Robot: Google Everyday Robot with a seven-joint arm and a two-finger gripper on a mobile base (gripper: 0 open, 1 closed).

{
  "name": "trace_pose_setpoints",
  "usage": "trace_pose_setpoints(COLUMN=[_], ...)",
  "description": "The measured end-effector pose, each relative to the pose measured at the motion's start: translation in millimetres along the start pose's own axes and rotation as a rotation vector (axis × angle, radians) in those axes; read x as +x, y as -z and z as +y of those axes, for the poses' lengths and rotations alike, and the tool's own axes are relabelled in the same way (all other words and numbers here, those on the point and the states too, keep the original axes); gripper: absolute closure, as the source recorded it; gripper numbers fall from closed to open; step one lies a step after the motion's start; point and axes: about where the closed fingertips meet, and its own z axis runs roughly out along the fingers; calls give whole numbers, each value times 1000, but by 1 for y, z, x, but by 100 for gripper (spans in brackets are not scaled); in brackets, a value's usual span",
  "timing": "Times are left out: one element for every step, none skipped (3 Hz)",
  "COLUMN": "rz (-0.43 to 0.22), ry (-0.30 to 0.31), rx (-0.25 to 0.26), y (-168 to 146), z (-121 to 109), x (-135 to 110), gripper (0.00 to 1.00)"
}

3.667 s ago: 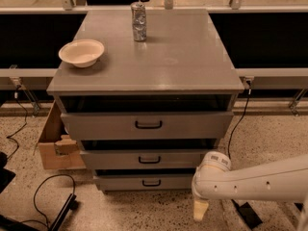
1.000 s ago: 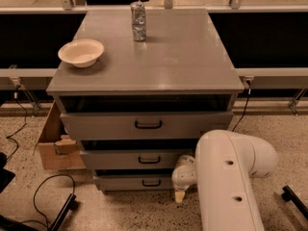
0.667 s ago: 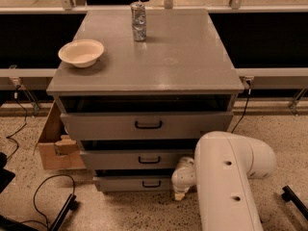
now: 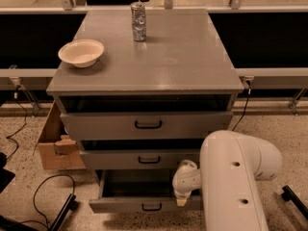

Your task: Open bottom drawer

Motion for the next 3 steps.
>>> trace_pose_setpoints(rz=[0,0,1], ry=[0,0,0], rx=[-1,-2,-3], y=[0,0,0], z=[0,1,2], x=[0,0,0], gripper=[40,9,0])
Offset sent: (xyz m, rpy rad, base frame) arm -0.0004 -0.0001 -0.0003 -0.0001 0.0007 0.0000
